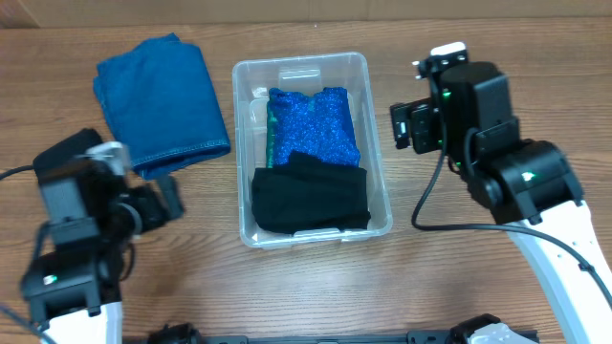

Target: Pack container

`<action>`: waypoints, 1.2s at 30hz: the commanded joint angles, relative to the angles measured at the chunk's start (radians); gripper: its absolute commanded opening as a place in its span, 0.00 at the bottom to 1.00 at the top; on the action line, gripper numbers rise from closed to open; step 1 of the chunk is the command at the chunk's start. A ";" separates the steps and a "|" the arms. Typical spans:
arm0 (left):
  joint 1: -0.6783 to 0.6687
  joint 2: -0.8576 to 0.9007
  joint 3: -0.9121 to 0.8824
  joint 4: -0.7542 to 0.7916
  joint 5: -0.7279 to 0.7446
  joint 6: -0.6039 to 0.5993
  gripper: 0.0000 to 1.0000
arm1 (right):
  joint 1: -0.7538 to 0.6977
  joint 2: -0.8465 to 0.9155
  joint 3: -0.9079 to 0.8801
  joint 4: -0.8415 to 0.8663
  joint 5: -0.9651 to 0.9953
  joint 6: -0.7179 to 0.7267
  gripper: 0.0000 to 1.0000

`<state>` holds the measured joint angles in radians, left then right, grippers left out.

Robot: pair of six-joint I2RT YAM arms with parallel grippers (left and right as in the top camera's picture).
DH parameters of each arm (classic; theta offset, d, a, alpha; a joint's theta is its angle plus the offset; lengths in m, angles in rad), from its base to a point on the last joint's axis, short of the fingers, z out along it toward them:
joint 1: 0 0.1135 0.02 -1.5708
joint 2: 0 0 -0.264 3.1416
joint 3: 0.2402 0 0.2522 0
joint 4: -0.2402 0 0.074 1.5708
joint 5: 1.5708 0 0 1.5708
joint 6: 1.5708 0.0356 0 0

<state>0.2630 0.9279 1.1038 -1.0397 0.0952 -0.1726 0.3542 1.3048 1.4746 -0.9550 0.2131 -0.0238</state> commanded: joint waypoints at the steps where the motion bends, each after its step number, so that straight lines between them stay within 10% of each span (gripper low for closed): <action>1: 0.215 0.036 0.087 0.008 -0.080 -0.054 1.00 | -0.058 0.001 0.012 -0.010 -0.124 0.085 1.00; 10: 0.615 0.552 0.087 0.174 -0.016 -0.216 1.00 | -0.064 0.022 0.011 -0.050 -0.149 0.085 1.00; 24: 0.630 0.976 0.095 0.488 0.224 0.129 0.99 | -0.064 0.142 0.011 -0.051 -0.148 0.084 1.00; 28: 0.617 0.982 0.095 0.479 0.348 0.151 0.66 | -0.064 0.144 0.011 -0.051 -0.148 0.084 1.00; 30: 0.609 0.982 0.095 0.455 0.348 0.151 0.26 | -0.064 0.144 0.011 -0.054 -0.148 0.084 1.00; 32: 0.608 0.982 0.095 0.433 0.351 0.150 0.09 | -0.064 0.144 0.011 -0.054 -0.148 0.084 1.00; 36: 0.607 0.931 0.095 0.411 0.537 0.079 0.04 | -0.064 0.143 0.011 -0.054 -0.148 0.084 1.00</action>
<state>0.8894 1.8992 1.1873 -0.6209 0.4595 -0.0563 0.2943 1.4532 1.4742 -1.0134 0.0662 0.0525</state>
